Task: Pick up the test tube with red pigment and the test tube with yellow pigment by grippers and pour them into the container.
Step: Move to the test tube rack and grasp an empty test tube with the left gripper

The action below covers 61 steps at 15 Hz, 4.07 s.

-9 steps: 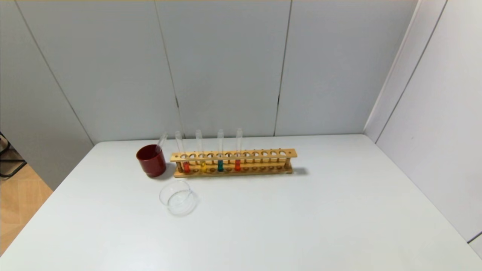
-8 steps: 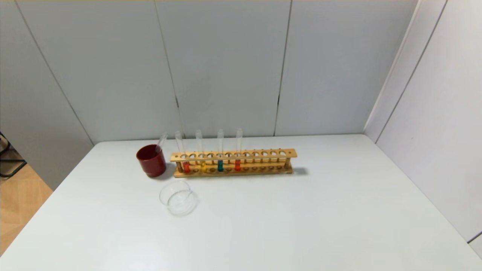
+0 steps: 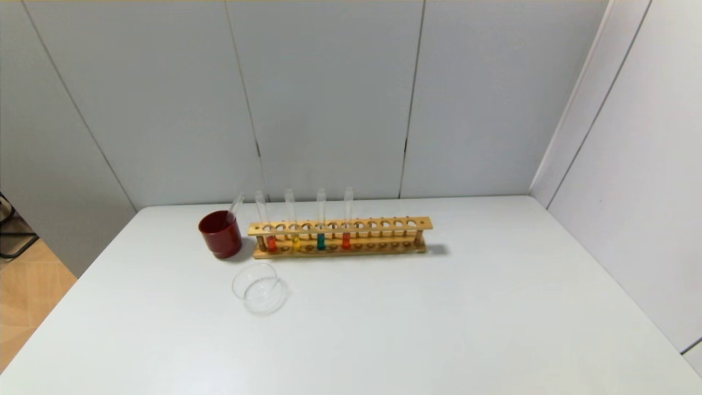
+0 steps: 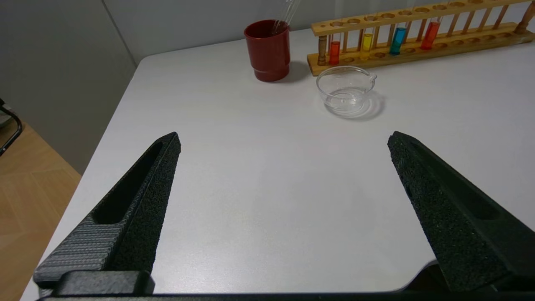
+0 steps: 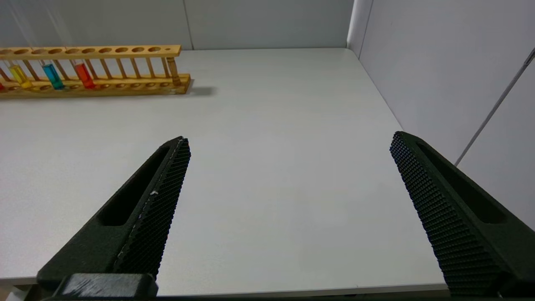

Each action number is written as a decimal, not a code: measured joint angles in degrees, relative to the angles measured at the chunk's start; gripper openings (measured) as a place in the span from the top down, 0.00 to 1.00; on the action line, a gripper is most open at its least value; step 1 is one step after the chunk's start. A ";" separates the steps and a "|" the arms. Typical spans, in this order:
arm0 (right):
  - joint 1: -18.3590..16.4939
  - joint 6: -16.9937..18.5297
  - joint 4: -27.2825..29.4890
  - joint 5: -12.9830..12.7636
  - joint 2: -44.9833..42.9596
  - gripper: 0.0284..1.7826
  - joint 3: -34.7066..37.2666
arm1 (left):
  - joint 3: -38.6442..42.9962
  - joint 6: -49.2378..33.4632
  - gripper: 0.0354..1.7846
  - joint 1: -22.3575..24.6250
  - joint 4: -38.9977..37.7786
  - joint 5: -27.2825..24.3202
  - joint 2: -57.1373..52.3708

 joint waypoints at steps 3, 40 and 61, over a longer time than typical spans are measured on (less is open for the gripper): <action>0.00 0.00 -0.02 0.04 0.00 0.02 0.00 | -6.64 0.05 0.02 0.00 3.27 -3.95 0.78; 0.00 -0.02 -0.02 0.00 0.00 0.02 0.00 | -32.83 -5.86 0.02 -1.30 -48.01 -30.63 92.61; 0.00 0.00 -0.02 0.02 0.00 0.02 0.00 | -44.97 -6.25 0.02 -7.03 -57.99 -19.88 118.13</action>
